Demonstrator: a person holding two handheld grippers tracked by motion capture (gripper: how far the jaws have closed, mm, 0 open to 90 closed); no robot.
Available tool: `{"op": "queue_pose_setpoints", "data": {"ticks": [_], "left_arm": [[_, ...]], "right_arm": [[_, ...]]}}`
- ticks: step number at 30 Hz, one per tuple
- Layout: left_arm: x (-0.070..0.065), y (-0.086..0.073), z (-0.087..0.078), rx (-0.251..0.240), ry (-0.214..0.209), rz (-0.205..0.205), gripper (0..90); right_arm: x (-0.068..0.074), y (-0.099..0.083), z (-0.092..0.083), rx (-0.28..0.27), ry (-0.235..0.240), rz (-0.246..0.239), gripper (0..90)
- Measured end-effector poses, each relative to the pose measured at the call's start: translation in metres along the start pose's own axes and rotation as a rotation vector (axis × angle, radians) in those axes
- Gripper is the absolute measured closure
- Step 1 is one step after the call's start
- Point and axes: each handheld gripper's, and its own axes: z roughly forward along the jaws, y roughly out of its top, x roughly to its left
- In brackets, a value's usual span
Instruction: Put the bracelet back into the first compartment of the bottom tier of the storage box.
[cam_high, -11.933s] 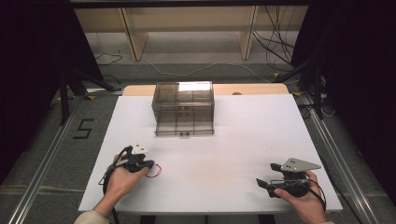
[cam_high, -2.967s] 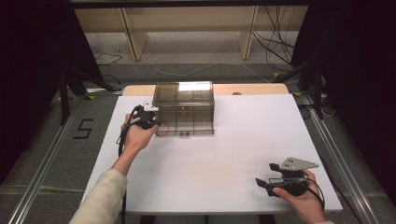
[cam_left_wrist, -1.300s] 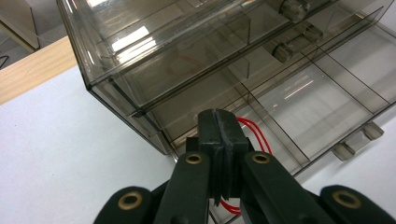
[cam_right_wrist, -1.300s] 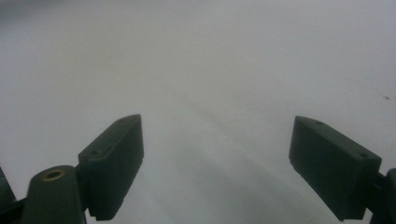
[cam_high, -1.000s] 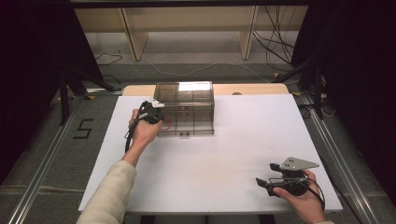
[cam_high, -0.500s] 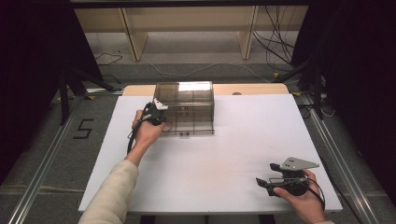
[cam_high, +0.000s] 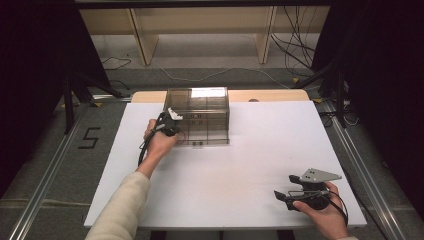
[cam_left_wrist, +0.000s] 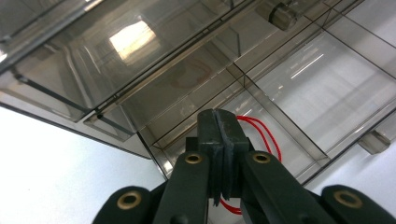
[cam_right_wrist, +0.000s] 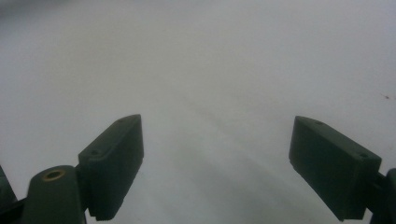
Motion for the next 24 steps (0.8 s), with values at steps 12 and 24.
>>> {"op": "queue_pose_setpoints", "data": {"ticks": [12, 24], "left_arm": [[-0.0012, -0.0016, 0.0043, 0.012, 0.006, 0.013, 88.5], [0.0001, 0.0002, -0.0001, -0.006, 0.015, 0.017, 83.3]], "right_arm": [[0.0000, -0.0001, 0.0002, 0.000, 0.002, 0.000, 18.4], [-0.0002, 0.0000, 0.0003, -0.002, 0.002, -0.003, 18.4]]}}
